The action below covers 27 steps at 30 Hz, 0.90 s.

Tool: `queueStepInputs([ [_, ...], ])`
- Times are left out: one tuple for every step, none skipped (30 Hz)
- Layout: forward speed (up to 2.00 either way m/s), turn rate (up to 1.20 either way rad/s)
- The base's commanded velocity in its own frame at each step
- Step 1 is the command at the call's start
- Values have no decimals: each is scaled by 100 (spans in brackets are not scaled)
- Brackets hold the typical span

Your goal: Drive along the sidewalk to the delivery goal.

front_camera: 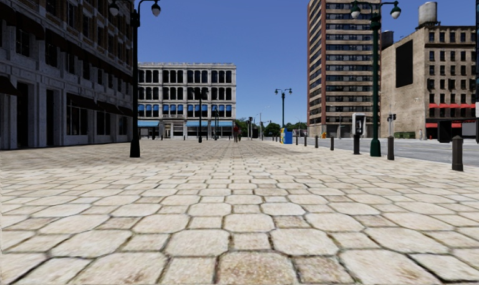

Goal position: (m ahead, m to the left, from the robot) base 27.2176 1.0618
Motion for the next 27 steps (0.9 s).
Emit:
queueStepInputs([
  [200,0],
  [200,0],
  [200,0],
  [200,0],
  [200,0],
  [200,0],
  [200,0],
  [200,0],
  [200,0],
  [200,0],
  [200,0],
  [200,0],
  [200,0],
  [200,0],
  [200,0],
  [200,0],
  [200,0],
  [200,0],
  [200,0],
  [200,0],
  [200,0],
  [200,14],
  [200,20],
  [200,20],
  [200,21],
  [200,10],
  [200,0],
])
